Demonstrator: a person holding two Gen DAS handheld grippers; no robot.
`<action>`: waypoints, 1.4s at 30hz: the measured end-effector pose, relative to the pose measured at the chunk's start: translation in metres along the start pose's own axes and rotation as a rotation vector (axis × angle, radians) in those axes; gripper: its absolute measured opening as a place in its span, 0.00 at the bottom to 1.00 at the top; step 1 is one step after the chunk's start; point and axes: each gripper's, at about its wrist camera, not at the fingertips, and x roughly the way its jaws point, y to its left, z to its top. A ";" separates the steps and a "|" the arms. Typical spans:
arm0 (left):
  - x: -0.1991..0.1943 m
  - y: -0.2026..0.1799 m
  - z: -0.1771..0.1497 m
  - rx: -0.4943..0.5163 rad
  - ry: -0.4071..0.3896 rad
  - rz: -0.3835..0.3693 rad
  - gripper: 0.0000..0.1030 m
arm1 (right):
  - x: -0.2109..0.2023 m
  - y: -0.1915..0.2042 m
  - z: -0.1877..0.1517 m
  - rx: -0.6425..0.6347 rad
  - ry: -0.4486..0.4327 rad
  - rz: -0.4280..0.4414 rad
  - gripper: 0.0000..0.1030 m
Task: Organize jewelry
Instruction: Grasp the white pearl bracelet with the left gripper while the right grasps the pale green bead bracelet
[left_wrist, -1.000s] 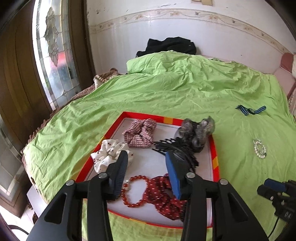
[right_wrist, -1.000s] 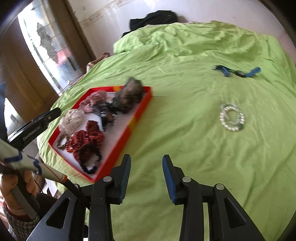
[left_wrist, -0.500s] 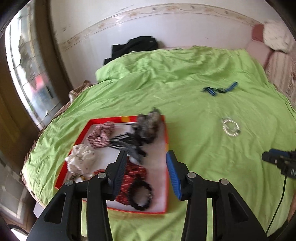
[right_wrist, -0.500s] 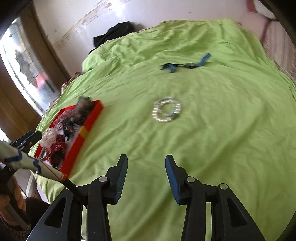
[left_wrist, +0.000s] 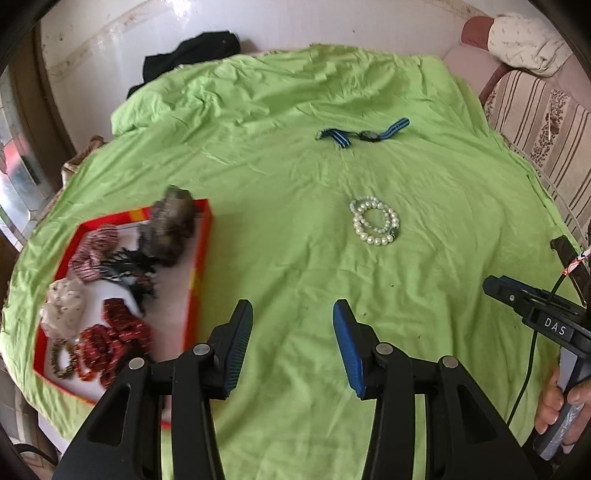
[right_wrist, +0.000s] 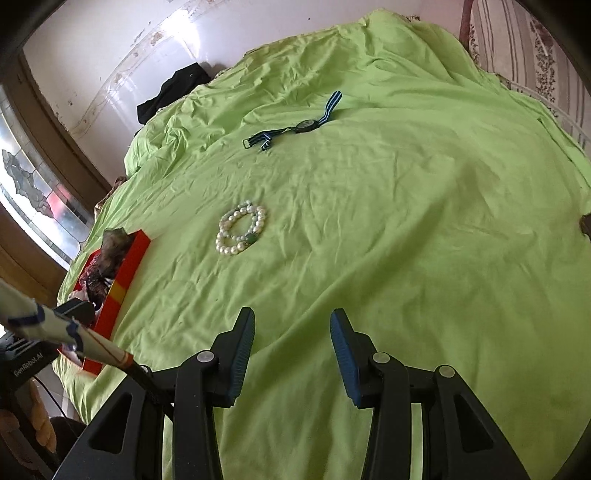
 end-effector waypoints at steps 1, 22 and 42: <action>0.004 -0.002 0.001 -0.005 0.006 -0.003 0.43 | 0.006 0.001 0.005 -0.005 0.003 0.005 0.45; 0.052 0.016 0.004 -0.085 0.037 -0.089 0.43 | 0.161 0.037 0.111 -0.036 0.117 0.134 0.32; 0.096 -0.039 0.041 -0.043 0.104 -0.184 0.43 | 0.039 -0.081 0.049 0.159 0.049 -0.091 0.09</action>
